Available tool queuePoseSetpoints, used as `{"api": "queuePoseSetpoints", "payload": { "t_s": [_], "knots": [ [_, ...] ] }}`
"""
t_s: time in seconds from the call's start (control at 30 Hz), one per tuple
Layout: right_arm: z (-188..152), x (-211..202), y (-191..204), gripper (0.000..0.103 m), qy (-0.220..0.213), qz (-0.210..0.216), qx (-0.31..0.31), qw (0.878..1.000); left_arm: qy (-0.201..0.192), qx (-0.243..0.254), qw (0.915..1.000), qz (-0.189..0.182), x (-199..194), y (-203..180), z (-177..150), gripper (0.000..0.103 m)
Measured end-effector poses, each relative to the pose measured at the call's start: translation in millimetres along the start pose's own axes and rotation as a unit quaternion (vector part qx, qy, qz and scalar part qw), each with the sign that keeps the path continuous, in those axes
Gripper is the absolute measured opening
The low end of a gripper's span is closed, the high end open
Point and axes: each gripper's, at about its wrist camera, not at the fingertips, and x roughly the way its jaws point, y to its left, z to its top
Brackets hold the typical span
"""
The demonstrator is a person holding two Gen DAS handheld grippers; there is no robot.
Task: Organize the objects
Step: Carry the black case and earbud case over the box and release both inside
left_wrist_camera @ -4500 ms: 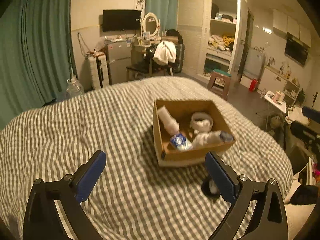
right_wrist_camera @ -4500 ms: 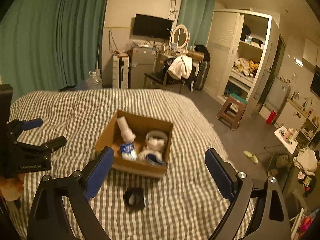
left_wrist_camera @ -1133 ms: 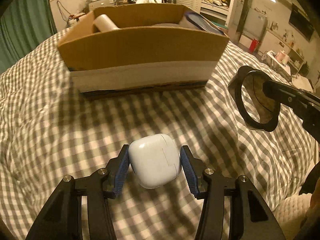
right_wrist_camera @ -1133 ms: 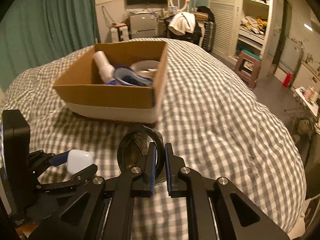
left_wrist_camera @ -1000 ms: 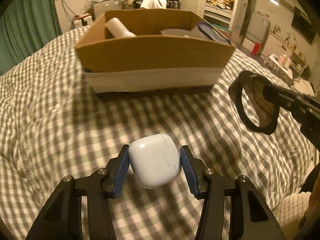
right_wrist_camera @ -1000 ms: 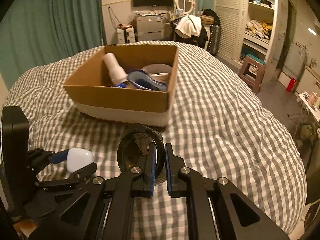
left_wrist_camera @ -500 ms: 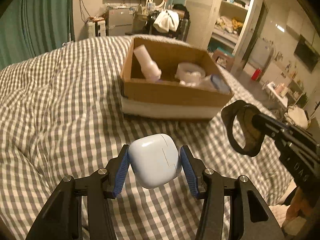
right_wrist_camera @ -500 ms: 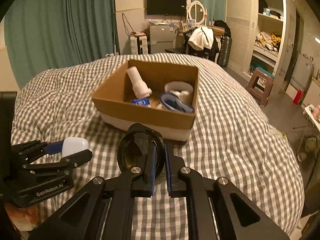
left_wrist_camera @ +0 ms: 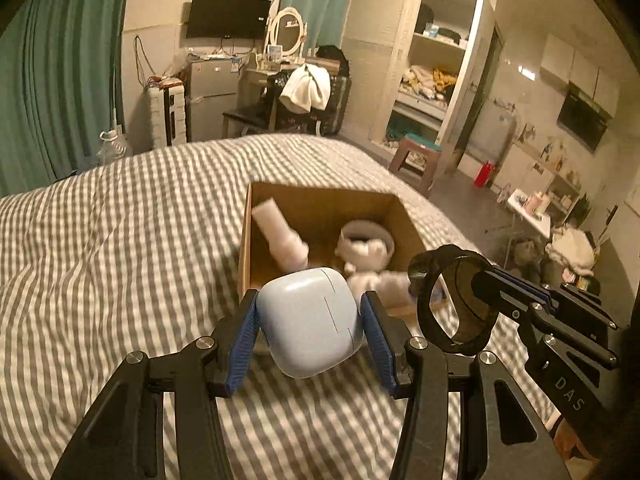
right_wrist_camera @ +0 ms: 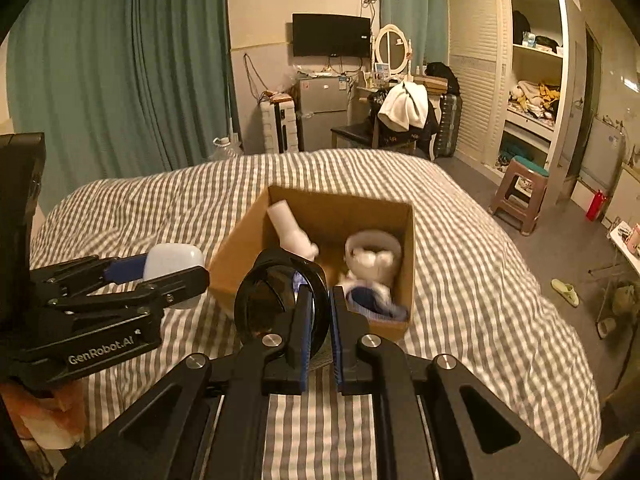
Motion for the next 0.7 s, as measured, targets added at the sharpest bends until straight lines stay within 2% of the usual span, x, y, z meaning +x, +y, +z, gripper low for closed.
{"api": "queuePoseSetpoints", "payload": {
  "t_s": [0.37,0.5,0.7],
  "knots": [
    [97,39,7,0.008,-0.031,-0.033,-0.017,0.999,-0.027,0.007,0.9996,0.004,42,17,68,0.052],
    [118,70,7,0.008,-0.013,-0.042,-0.022,0.999,-0.029,0.002,0.9996,0.004,63,23,81,0.052],
    [120,122,1,0.008,0.025,-0.051,-0.012,0.998,-0.003,0.011,0.9999,-0.007,101,26,78,0.052]
  ]
}}
